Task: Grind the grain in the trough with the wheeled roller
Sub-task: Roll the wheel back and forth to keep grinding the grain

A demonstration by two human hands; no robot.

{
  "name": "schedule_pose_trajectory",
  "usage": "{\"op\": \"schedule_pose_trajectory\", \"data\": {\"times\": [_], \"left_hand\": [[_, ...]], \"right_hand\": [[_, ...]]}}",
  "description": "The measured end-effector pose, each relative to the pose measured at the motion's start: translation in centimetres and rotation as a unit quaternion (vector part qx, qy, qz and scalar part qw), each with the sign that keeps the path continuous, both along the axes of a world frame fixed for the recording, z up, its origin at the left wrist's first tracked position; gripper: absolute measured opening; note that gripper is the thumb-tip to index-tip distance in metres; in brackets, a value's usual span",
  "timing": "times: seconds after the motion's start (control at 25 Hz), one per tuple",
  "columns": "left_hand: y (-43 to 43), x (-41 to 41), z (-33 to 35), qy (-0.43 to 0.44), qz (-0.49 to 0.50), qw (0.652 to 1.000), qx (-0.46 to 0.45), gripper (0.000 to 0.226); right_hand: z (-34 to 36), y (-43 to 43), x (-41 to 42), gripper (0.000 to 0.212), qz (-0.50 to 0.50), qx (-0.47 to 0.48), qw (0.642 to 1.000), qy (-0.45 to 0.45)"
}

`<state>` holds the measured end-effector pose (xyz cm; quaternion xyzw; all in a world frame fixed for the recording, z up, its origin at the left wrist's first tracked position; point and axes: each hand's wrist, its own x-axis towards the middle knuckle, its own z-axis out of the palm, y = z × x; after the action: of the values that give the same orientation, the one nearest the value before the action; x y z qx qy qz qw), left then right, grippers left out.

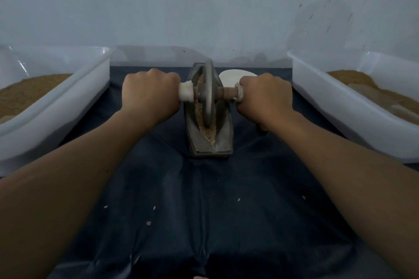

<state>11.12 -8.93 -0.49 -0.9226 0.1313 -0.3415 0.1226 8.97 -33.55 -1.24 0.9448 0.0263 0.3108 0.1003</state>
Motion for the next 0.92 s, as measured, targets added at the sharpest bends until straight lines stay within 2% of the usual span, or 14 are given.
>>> {"op": "schedule_pose_trajectory", "data": {"times": [0.12,0.2,0.36,0.52,0.92], "left_hand": [[-0.4,2.1,0.3,-0.007,-0.008,1.000,0.014,0.021],[-0.6,3.3,0.3,-0.006,-0.013,1.000,0.016,0.021],[-0.2,5.5,-0.6,-0.012,-0.018,0.999,-0.028,0.016],[0.1,6.8,-1.8,-0.017,-0.008,0.998,-0.068,0.018],[-0.2,4.1,-1.4,-0.030,-0.010,0.998,-0.046,0.024]], "right_hand": [[-0.5,-0.5,2.1,0.034,-0.001,0.002,1.000,0.006],[-0.4,-0.6,3.4,0.028,-0.002,0.005,1.000,0.007],[0.7,-0.3,5.7,0.020,0.007,-0.019,1.000,-0.013],[1.8,0.1,7.0,0.023,0.019,-0.061,0.998,-0.029],[0.6,0.2,4.6,0.021,0.012,-0.021,1.000,-0.013]]}}
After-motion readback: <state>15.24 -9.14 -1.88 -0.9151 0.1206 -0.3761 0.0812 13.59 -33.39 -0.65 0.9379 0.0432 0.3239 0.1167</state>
